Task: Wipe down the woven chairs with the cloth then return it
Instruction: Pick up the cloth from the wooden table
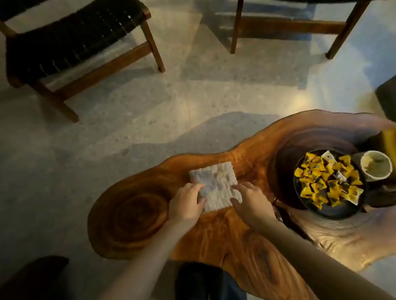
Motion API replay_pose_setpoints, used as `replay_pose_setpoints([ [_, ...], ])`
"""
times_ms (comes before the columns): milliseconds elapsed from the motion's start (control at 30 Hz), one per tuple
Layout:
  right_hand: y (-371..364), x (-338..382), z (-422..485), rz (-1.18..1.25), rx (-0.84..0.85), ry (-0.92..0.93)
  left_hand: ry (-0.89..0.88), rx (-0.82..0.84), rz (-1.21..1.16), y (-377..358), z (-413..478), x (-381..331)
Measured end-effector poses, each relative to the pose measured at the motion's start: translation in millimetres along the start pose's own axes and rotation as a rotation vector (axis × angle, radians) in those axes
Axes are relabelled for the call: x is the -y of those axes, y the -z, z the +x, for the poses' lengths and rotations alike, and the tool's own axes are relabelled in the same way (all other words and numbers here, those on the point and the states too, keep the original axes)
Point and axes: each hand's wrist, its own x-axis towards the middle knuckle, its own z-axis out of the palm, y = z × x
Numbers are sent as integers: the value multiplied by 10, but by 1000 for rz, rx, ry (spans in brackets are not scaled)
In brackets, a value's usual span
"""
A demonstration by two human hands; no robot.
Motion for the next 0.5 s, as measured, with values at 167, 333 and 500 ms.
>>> replay_pose_setpoints([
  [167,-492,-245,383,89,3,-127,12,55,93,-546,290,247],
  [333,-770,-365,564,120,-94,-138,-86,-91,80,-816,370,438],
  [500,-681,-265,487,139,-141,-106,-25,-108,-105,-639,291,392],
])
